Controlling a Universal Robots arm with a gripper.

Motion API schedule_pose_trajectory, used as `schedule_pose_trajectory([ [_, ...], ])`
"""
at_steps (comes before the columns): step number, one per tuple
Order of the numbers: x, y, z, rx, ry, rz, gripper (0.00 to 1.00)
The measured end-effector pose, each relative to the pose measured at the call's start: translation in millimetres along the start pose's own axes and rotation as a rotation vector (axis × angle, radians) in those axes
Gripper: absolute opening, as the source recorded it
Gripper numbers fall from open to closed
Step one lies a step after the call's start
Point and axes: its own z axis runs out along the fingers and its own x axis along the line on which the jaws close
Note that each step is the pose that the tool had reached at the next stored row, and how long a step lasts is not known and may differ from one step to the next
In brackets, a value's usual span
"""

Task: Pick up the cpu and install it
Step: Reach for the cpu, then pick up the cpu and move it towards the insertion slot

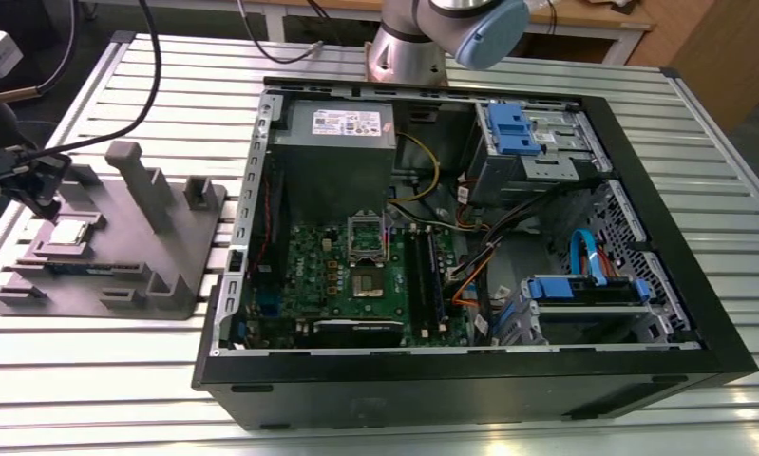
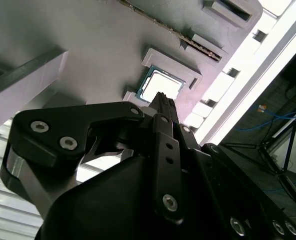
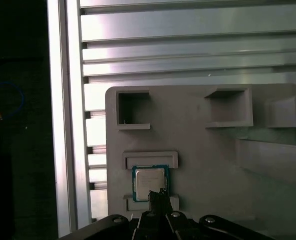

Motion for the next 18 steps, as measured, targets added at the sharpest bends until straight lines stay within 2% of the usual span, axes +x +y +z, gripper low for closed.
schedule_pose_trajectory([
  [18, -0.6, -0.2, 2.4, -0.0023, 0.0002, 0.0, 0.1],
])
